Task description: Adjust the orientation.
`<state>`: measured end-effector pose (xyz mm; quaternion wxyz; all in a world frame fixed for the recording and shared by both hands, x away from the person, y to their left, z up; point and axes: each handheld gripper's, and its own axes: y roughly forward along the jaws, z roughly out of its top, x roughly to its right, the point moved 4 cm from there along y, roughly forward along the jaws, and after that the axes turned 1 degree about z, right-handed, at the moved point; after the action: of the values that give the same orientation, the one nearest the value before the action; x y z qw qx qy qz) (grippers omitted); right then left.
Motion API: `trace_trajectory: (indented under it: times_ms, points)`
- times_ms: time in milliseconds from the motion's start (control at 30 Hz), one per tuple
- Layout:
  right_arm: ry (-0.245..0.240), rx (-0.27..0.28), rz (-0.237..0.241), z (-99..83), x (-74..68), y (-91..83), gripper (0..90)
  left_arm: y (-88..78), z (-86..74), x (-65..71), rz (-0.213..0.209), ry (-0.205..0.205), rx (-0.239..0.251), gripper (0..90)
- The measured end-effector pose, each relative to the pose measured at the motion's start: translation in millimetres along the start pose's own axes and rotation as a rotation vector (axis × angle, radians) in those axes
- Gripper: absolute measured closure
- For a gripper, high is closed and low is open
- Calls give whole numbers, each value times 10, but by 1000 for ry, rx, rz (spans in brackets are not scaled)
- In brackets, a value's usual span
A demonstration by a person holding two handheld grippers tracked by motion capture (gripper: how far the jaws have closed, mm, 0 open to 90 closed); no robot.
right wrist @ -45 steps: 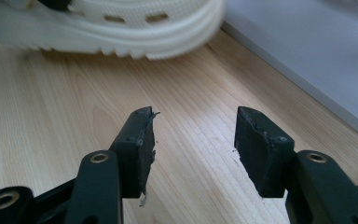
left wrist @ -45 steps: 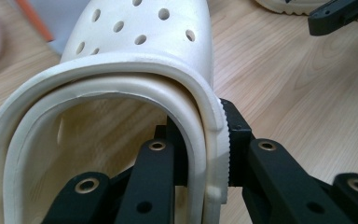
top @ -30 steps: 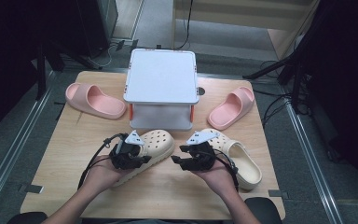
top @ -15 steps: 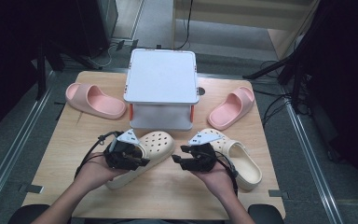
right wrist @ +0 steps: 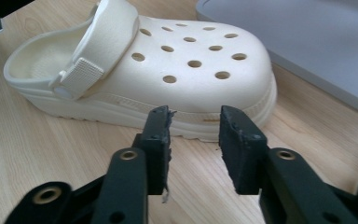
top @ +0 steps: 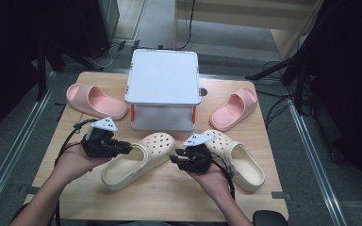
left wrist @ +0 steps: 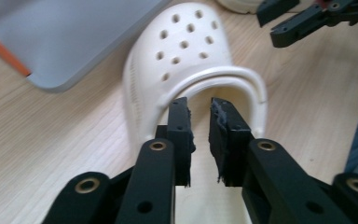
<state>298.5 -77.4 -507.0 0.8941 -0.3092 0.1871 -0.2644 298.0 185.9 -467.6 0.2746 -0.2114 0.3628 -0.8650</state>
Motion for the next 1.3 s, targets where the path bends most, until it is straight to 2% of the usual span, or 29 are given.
trace_trajectory:
  times_ms: [167,300,367,467,567,700,767,900,1067,1133,1300]
  points:
    - [7,-22,-8,4,-33,126,759,4,-53,-227,29,-23,-11,840]
    - [7,-30,-14,-2,-62,226,837,57,-77,-395,43,-82,-15,847]
    - [43,-47,-10,-4,-72,287,867,91,-80,-466,44,-86,-6,861]
    - [59,-46,0,-16,-83,358,893,173,-116,-568,54,-77,-18,867]
    - [68,-33,4,-22,-90,379,900,227,-164,-620,47,-67,-27,869]
    - [86,-27,23,-31,-88,375,900,276,-211,-660,49,-62,-31,867]
    - [83,-29,27,-33,-111,375,900,303,-225,-662,29,-72,-33,866]
    - [64,-33,19,-39,-146,395,900,383,-234,-615,1,-65,-51,866]
    - [65,-31,18,-43,-130,395,900,466,-210,-507,-24,-24,-75,864]
    - [65,-32,17,-43,-125,393,900,480,-204,-477,-10,-12,-80,866]
    - [57,-35,20,-27,-115,380,900,476,-206,-475,-11,-21,-81,868]
